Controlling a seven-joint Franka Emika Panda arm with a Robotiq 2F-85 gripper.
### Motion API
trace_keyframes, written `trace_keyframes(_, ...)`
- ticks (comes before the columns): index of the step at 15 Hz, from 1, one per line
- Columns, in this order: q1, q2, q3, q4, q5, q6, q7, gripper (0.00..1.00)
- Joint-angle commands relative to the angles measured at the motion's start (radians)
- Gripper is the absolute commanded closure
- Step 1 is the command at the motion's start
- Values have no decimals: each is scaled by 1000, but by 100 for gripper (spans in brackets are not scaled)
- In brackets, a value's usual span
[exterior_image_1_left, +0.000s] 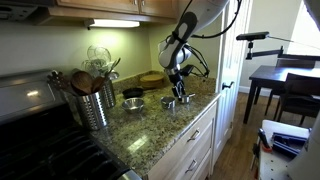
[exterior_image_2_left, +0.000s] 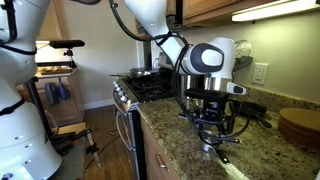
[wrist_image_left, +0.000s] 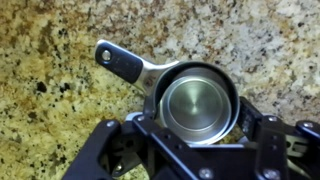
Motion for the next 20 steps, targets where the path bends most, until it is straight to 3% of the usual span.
trace_keyframes(1,-29,4,20,-7,3,29,-21,48)
trace_keyframes(4,-31,5,21,-4,4,30,-21,54)
trace_keyframes(5,-31,5,21,-3,3,28,-21,21)
trace_keyframes(6,-31,6,22,-3,2,30,-22,10)
trace_keyframes(9,-30,14,17,-4,-10,29,-26,0)
trace_keyframes(20,-34,-8,-10,16,-44,-5,-12,0)
